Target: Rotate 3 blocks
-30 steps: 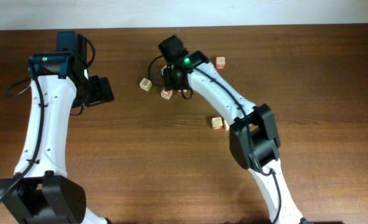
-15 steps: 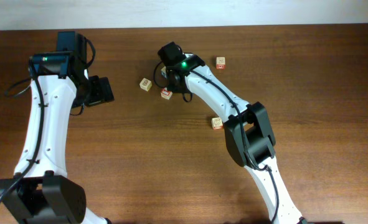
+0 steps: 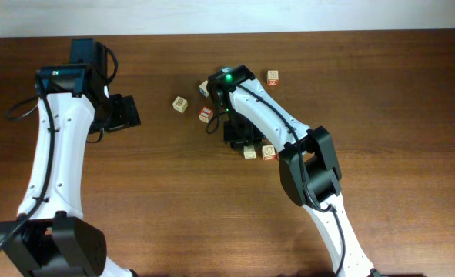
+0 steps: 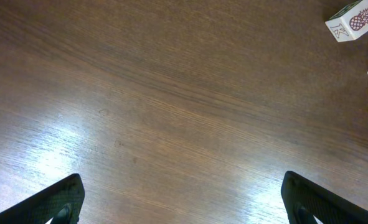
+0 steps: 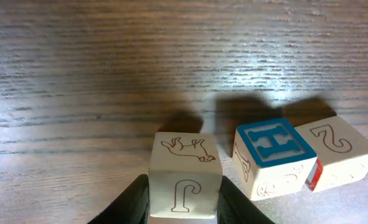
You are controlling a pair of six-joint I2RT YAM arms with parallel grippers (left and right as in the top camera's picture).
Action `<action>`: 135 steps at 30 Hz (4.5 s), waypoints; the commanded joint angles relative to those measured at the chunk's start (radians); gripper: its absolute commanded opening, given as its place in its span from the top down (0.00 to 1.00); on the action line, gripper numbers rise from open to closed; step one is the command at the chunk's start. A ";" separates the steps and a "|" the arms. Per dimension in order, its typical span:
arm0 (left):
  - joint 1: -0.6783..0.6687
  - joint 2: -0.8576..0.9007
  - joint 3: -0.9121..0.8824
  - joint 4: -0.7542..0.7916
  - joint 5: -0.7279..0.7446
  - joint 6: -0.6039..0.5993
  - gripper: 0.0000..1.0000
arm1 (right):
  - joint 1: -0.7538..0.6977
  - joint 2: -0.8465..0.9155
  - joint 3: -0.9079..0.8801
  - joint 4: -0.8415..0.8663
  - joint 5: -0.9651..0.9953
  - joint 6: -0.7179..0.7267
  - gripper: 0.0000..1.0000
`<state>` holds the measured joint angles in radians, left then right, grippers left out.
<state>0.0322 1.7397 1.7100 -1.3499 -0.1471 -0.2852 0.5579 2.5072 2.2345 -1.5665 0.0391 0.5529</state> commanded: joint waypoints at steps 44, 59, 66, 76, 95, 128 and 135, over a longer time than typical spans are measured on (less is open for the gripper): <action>-0.146 -0.009 0.121 -0.032 0.055 0.009 0.03 | -0.306 -0.649 -1.088 0.939 -0.335 -0.177 0.85; -0.155 0.016 0.121 0.013 0.053 -0.003 0.05 | -0.157 -0.629 -0.916 0.959 -0.031 0.021 0.73; -0.155 0.016 0.121 0.010 0.053 -0.003 0.05 | -0.085 -0.529 -0.916 1.007 0.074 0.077 0.73; -0.155 0.016 0.121 0.009 0.053 -0.003 0.04 | -0.066 -0.521 -0.916 0.987 0.063 0.077 0.73; -0.155 0.016 0.121 0.010 0.053 -0.002 0.04 | -0.066 -0.521 -0.916 0.968 0.017 -0.048 0.75; -0.157 0.046 0.121 -0.006 0.053 -0.003 0.06 | -0.218 -0.524 -0.925 0.835 -0.224 -0.179 0.68; -0.157 0.046 0.121 -0.021 0.053 -0.003 0.06 | -0.227 -0.525 -0.907 0.850 -0.224 -0.180 0.64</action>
<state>-0.1188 1.7771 1.8290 -1.3655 -0.1013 -0.2779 0.3344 1.9854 1.3163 -0.7052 -0.1768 0.3817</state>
